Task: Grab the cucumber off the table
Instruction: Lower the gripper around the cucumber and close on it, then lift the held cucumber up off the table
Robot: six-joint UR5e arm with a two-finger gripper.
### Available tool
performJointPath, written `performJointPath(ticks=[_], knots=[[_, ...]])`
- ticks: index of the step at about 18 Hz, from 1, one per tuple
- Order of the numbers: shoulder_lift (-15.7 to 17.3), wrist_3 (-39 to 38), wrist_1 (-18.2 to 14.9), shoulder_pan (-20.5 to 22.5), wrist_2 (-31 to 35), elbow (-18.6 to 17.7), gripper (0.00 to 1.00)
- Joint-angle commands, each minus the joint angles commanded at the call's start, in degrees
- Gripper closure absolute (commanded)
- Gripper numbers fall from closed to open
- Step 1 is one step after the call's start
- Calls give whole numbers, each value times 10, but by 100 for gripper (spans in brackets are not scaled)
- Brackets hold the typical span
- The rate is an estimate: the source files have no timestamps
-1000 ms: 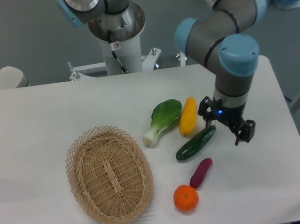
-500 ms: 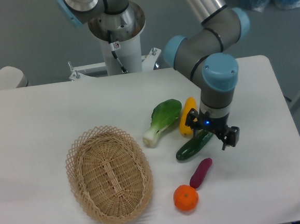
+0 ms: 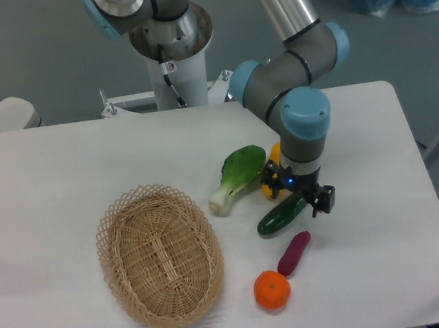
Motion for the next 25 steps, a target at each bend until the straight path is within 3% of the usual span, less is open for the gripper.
performJointPath(ticks=[14, 15, 17, 20, 22, 25], knots=[[-31, -3, 21, -11, 0, 1, 0], [-32, -3, 26, -11, 0, 0, 4], [-31, -2, 28, -11, 0, 0, 29], [-30, 17, 26, -11, 0, 5, 54], [-28, 25, 25, -11, 0, 5, 64], [-26, 37, 24, -11, 1, 7, 70]])
